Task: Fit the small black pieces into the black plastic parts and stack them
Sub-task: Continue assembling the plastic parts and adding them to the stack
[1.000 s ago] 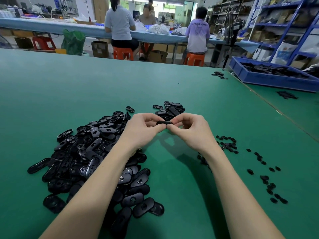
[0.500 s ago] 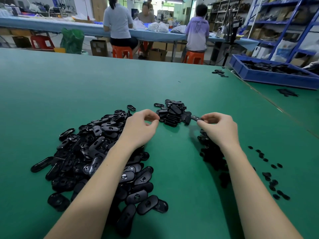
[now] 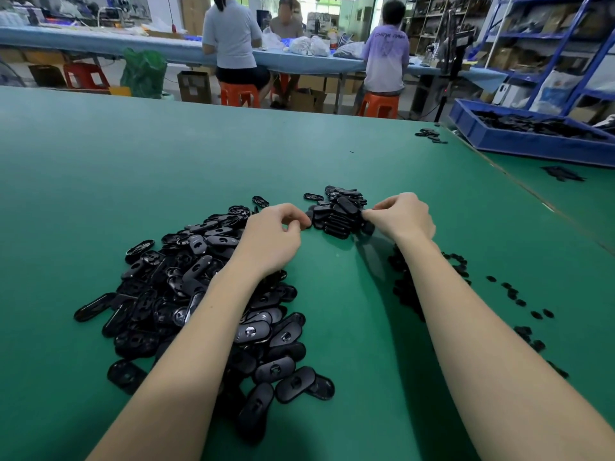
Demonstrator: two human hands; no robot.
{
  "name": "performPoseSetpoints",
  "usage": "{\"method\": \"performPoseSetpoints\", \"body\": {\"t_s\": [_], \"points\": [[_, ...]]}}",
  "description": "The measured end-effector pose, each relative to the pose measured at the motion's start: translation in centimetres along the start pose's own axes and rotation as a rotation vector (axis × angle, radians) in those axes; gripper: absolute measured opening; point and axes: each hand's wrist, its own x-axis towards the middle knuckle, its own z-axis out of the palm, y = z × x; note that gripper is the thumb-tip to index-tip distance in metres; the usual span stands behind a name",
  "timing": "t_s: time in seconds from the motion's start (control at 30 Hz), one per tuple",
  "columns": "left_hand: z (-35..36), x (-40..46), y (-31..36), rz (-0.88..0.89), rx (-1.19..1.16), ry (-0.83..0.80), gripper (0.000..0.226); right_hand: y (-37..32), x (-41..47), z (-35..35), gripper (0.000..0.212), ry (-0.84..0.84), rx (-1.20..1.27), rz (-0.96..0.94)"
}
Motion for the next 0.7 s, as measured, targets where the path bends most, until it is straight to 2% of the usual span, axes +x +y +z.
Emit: {"method": "performPoseSetpoints", "body": {"t_s": [0.33, 0.4, 0.57, 0.7], "points": [[-0.6, 0.3, -0.2, 0.015, -0.029, -0.08, 0.04, 1.1, -2.3, -1.1, 0.013, -0.087, 0.044, -0.112], [-0.9, 0.3, -0.4, 0.006, -0.045, -0.088, 0.04, 1.1, -3.3, -1.5, 0.008, -0.175, 0.057, -0.207], [-1.6, 0.3, -0.7, -0.028, -0.096, -0.102, 0.039, 0.1, -7.0, -1.0, 0.003, -0.536, -0.024, -0.476], [-1.6, 0.3, -1.0, -0.031, -0.105, -0.108, 0.038, -0.5, -8.9, 0.5, 0.005, -0.636, -0.053, -0.557]]}}
